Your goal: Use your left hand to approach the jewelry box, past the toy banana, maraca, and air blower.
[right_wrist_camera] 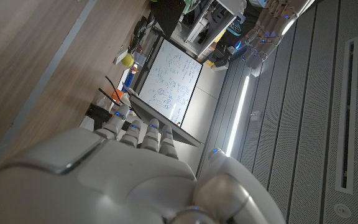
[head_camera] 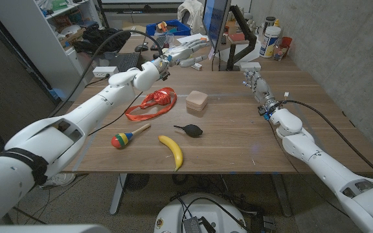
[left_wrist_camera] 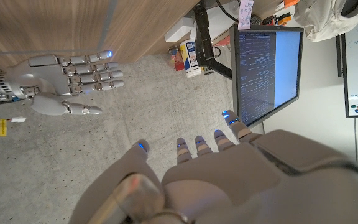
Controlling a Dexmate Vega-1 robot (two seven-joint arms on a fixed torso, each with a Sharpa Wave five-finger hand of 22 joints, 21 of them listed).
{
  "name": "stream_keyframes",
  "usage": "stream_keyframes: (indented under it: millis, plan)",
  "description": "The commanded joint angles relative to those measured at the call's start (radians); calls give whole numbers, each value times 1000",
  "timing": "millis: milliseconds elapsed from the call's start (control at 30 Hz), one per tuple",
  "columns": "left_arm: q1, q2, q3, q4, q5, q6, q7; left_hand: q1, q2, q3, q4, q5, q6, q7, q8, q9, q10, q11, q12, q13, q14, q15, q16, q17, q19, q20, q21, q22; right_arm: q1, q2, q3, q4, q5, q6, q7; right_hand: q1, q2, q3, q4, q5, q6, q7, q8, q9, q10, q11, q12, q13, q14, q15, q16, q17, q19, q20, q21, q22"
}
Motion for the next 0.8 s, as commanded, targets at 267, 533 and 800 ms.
stream_keyframes:
  millis: [267, 533, 800]
  plan:
    - [-5, 5, 24, -10, 39, 31, -60, 30, -3, 7, -16, 11, -28, -2, -7, 4, -17, -7, -4, 3, -24, -58, -3, 0, -21, 12, -12, 3, 2, 1, -3, 6, -1, 2, 4, 6, 64, -6, 2, 3, 8, 1, 7, 3, 4, 4, 6, 4, -1, 0, 0, 3, 5, 1, -6, 6]
    - [-7, 7, 32, -13, 49, 41, -86, 42, -4, 10, -22, 10, -44, -2, -10, 5, -28, -7, -5, 3, -32, -55, -4, 1, -26, 17, -16, 4, -1, -2, -1, 5, 1, 2, 5, 6, 64, -8, 2, 3, 8, 2, 7, 3, 4, 4, 6, 4, -1, 0, -1, 3, 5, 1, -9, 6]
    - [-10, 8, 39, -20, 60, 48, -111, 47, -1, 12, -24, 10, -52, -2, -10, 5, -31, -5, -5, 4, -37, -54, -3, 2, -29, 21, -18, 5, 0, 0, -2, 9, 2, 2, 7, 7, 64, -9, 2, 4, 8, 2, 7, 3, 4, 3, 6, 4, -1, 0, -1, 2, 5, 2, -11, 6]
